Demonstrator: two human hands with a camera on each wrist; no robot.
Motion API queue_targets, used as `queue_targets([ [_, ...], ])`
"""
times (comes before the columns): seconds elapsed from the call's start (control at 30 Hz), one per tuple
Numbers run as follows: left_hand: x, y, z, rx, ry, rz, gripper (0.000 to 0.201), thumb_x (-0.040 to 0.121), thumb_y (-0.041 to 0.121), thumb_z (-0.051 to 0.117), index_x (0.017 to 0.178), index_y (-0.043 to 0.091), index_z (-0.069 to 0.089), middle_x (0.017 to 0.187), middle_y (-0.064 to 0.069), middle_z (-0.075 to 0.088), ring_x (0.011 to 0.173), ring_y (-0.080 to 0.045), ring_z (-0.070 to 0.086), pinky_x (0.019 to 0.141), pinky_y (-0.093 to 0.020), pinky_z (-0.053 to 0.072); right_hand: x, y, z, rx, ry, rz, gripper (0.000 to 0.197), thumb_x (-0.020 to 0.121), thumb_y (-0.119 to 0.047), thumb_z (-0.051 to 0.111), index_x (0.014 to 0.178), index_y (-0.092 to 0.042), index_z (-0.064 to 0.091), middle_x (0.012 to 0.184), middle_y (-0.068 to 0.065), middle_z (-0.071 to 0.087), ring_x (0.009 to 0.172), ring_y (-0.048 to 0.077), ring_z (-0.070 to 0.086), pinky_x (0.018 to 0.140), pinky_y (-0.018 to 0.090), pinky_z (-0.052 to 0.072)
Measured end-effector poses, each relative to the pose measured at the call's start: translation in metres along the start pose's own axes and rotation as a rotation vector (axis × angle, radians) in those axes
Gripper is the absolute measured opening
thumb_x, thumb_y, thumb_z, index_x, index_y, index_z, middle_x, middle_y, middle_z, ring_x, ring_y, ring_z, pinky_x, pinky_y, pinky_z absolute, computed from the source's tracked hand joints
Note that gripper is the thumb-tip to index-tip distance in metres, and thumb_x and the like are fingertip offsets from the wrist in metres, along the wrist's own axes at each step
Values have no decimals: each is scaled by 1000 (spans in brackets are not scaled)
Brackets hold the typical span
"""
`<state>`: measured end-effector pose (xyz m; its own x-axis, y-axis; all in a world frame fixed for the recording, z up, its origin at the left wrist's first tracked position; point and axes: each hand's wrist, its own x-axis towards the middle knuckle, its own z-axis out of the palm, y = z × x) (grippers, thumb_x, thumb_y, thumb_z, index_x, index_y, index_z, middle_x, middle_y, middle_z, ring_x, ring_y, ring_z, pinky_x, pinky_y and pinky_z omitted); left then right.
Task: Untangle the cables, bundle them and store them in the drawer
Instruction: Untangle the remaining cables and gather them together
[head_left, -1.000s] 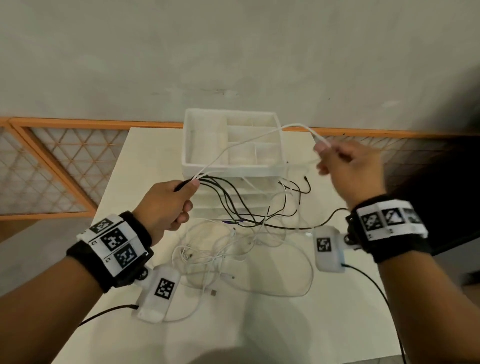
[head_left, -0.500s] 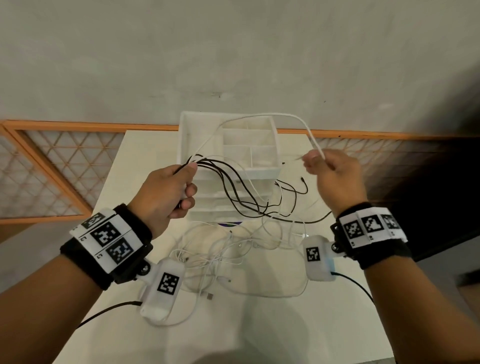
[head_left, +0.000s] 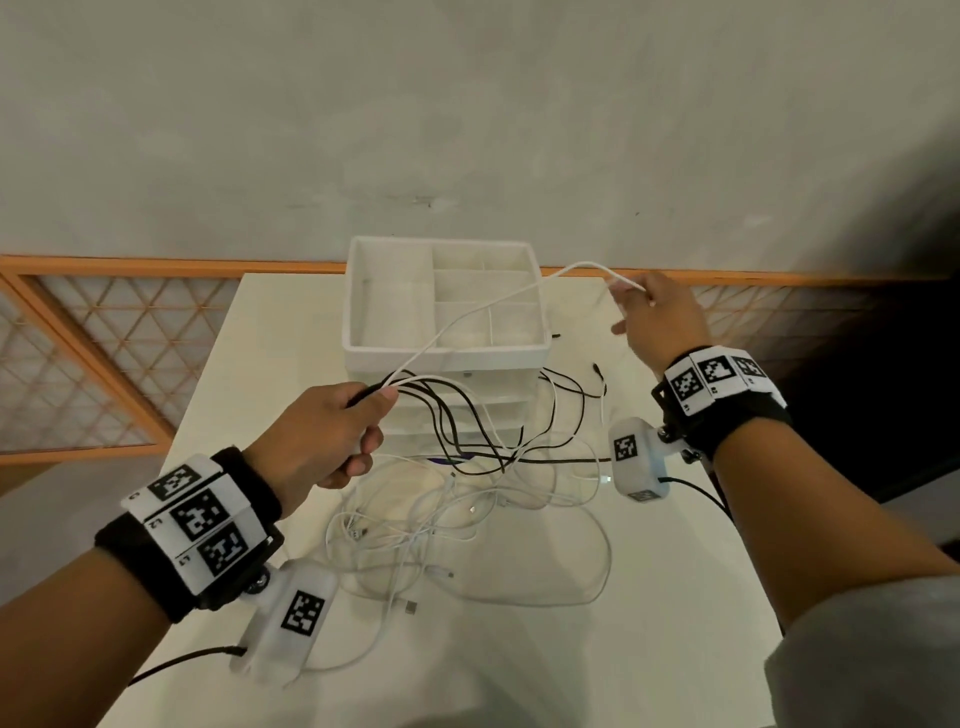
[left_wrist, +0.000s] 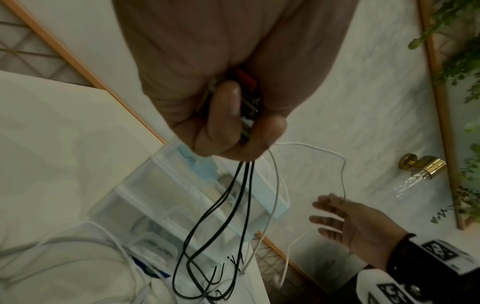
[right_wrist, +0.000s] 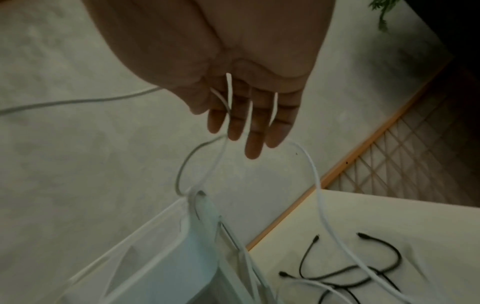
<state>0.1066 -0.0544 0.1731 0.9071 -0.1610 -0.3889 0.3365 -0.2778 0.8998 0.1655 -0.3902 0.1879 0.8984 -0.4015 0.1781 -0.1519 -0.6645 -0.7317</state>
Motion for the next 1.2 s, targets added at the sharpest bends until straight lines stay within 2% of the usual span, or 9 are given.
queue_targets([
  [0.13, -3, 2, 3, 31, -21, 32, 30, 98, 38, 56, 83, 14, 48, 57, 0, 46, 41, -13, 37, 38, -17, 23, 12, 0, -8, 110, -1, -185, 31, 94, -11, 55, 119, -28, 58, 127, -13, 57, 110, 15, 62, 93, 18, 46],
  [0.27, -5, 7, 9, 61, -24, 97, 30, 98, 39, 56, 86, 11, 51, 56, 0, 47, 42, -14, 39, 39, -18, 26, -6, 16, -9, -294, -282, -77, 67, 84, -1, 58, 143, -28, 44, 157, 6, 26, 136, 27, 42, 96, 23, 37],
  [0.4, -5, 15, 20, 127, -69, 206, 34, 97, 39, 56, 79, 10, 53, 54, 0, 49, 46, -20, 40, 44, -24, 31, -52, -14, -9, 6, -330, -77, 61, 80, -23, 78, 133, -38, 53, 111, 2, 61, 83, 18, 62, 80, 29, 51],
  [0.53, -9, 34, 43, 295, -203, 421, 34, 99, 33, 55, 71, 14, 55, 54, -3, 52, 45, -18, 46, 47, -22, 39, -104, -60, 10, 61, -669, -341, 49, 76, -44, 81, 121, -43, 61, 61, -10, 58, 52, 5, 52, 60, 16, 44],
  [0.6, -13, 43, 50, 322, -251, 523, 32, 99, 30, 56, 69, 20, 58, 54, 0, 52, 45, -15, 47, 49, -24, 41, -103, -55, 24, -117, -617, -416, 9, 85, -36, 74, 91, -35, 68, 65, -13, 61, 57, 6, 55, 61, 21, 41],
  [0.7, -21, 51, 44, 221, -240, 592, 29, 97, 29, 57, 74, 12, 60, 56, -1, 49, 48, -15, 45, 47, -26, 41, -71, -23, 23, -327, -603, -193, 21, 88, -42, 69, 73, -28, 65, 67, -11, 62, 62, 8, 57, 62, 26, 40],
  [0.87, -24, 46, 15, 342, -176, 557, 46, 88, 49, 57, 69, 8, 52, 53, 1, 46, 46, -12, 44, 47, -23, 40, -38, -1, 3, -132, -282, -19, 17, 85, -37, 74, 75, -25, 67, 70, 1, 73, 48, 8, 61, 47, 22, 47],
  [0.97, -17, 28, 7, 649, -164, 387, 56, 90, 57, 50, 66, 7, 46, 51, 5, 49, 42, -8, 46, 50, -21, 42, -29, 5, 5, 5, -47, -130, 5, 84, -27, 72, 84, -29, 67, 81, -3, 73, 70, 18, 68, 66, 36, 57],
  [1.2, -2, -17, 13, 920, -198, 105, 46, 103, 46, 36, 82, 10, 55, 72, -13, 72, 46, -12, 63, 57, -22, 52, -52, 30, 36, -116, -212, -148, 25, 85, -29, 71, 100, -22, 52, 70, -2, 57, 58, 20, 53, 55, 29, 40],
])
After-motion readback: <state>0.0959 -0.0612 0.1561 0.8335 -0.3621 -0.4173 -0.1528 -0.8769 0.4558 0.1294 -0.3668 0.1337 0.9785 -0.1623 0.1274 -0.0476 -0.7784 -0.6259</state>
